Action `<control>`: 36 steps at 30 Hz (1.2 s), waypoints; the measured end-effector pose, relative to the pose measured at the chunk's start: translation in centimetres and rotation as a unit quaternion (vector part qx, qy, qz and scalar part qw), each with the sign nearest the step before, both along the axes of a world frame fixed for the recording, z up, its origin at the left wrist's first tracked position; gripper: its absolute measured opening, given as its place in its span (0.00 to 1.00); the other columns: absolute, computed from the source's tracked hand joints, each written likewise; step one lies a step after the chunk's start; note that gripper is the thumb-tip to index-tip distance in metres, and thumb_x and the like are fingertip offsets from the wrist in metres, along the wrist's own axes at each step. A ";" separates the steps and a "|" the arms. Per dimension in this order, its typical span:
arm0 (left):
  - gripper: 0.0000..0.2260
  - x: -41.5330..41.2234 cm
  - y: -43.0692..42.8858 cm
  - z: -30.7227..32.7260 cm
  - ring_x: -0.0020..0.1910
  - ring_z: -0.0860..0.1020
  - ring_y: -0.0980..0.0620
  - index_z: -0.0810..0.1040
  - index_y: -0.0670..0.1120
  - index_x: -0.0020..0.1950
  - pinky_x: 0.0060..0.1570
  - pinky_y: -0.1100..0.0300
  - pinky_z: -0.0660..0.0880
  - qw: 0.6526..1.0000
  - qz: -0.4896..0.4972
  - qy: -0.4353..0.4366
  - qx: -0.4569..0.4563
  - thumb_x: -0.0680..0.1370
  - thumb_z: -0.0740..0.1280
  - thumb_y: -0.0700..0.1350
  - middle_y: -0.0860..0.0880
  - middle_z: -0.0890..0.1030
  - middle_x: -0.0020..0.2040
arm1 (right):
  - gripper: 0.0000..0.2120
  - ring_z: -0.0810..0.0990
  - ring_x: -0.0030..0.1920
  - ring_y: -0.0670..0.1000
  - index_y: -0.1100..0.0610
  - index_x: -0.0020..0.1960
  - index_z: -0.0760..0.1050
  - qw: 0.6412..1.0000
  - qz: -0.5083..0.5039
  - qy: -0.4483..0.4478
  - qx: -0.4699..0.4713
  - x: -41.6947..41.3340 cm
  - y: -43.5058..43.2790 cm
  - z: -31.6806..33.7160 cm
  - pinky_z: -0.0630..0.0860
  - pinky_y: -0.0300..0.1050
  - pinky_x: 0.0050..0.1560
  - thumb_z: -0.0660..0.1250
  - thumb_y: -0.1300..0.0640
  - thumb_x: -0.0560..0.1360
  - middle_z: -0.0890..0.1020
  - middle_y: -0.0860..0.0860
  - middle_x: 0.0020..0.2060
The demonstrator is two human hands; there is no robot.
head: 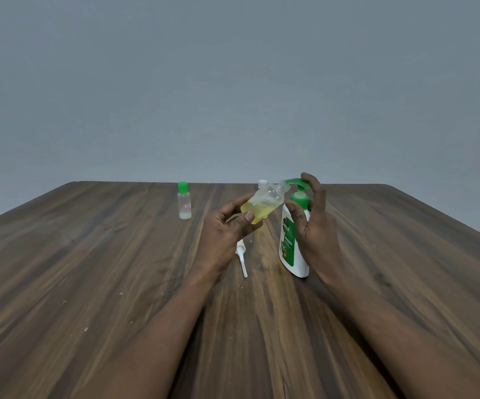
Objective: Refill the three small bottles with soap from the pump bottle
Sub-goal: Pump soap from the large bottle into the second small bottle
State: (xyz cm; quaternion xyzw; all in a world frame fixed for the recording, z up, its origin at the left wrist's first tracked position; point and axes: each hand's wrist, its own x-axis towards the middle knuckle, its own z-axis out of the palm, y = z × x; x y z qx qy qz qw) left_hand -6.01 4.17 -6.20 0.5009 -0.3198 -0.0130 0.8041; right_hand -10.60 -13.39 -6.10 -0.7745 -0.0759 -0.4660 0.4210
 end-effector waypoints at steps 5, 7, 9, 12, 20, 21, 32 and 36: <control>0.18 0.1 -0.2 -0.2 0.61 0.82 0.40 0.81 0.45 0.65 0.57 0.52 0.81 1.000 -0.004 0.007 0.000 0.75 0.71 0.42 0.39 0.83 0.61 | 0.19 0.80 0.50 0.34 0.41 0.69 0.62 1.000 -0.009 0.000 0.008 0.0 -0.1 -0.1 0.72 0.24 0.45 0.62 0.46 0.80 0.78 0.34 0.52; 0.19 0.3 -0.2 -0.4 0.62 0.82 0.40 0.80 0.43 0.66 0.57 0.52 0.81 1.000 -0.005 0.008 0.003 0.75 0.72 0.43 0.39 0.83 0.61 | 0.18 0.79 0.50 0.32 0.41 0.68 0.62 1.000 -0.017 0.001 0.009 0.0 0.0 -0.1 0.72 0.25 0.46 0.61 0.45 0.80 0.77 0.33 0.52; 0.19 0.4 -0.2 -0.5 0.62 0.82 0.40 0.80 0.43 0.67 0.57 0.52 0.81 1.000 -0.007 0.011 0.003 0.75 0.72 0.43 0.39 0.83 0.60 | 0.18 0.79 0.50 0.32 0.41 0.67 0.62 1.000 -0.017 0.000 0.010 0.0 0.0 -0.1 0.72 0.26 0.46 0.62 0.45 0.80 0.78 0.34 0.52; 0.18 0.3 -0.2 -0.4 0.61 0.82 0.41 0.81 0.45 0.65 0.56 0.53 0.81 1.000 -0.010 0.008 0.000 0.76 0.72 0.43 0.41 0.84 0.60 | 0.19 0.81 0.50 0.35 0.40 0.69 0.61 1.000 -0.006 -0.001 0.008 0.0 0.0 0.0 0.72 0.26 0.46 0.62 0.45 0.80 0.78 0.35 0.53; 0.16 0.1 -0.3 -0.2 0.60 0.83 0.43 0.81 0.46 0.64 0.55 0.55 0.81 1.000 -0.009 0.008 -0.008 0.75 0.71 0.42 0.43 0.85 0.59 | 0.23 0.81 0.51 0.35 0.40 0.73 0.58 1.000 0.003 -0.002 -0.001 0.1 -0.2 0.0 0.72 0.25 0.45 0.61 0.44 0.80 0.79 0.37 0.55; 0.17 0.2 -0.3 -0.2 0.60 0.83 0.43 0.81 0.45 0.64 0.55 0.54 0.81 1.000 -0.007 0.009 -0.007 0.75 0.71 0.42 0.42 0.84 0.59 | 0.22 0.80 0.50 0.34 0.41 0.72 0.59 1.000 0.000 -0.004 -0.002 0.2 -0.2 0.0 0.71 0.24 0.44 0.61 0.45 0.80 0.78 0.35 0.55; 0.19 0.5 -0.3 -0.5 0.61 0.82 0.42 0.80 0.42 0.66 0.56 0.53 0.81 1.000 -0.005 0.006 -0.004 0.75 0.71 0.42 0.40 0.83 0.60 | 0.18 0.79 0.49 0.32 0.44 0.68 0.62 1.000 -0.023 -0.004 0.005 0.0 0.0 0.0 0.71 0.24 0.43 0.61 0.45 0.81 0.78 0.34 0.51; 0.18 0.5 -0.3 -0.5 0.61 0.82 0.42 0.80 0.44 0.66 0.58 0.51 0.81 1.000 -0.002 0.001 -0.005 0.76 0.70 0.42 0.41 0.83 0.60 | 0.21 0.80 0.50 0.34 0.42 0.71 0.60 1.000 -0.009 -0.003 0.003 -0.1 0.1 0.2 0.72 0.24 0.45 0.62 0.48 0.81 0.77 0.29 0.53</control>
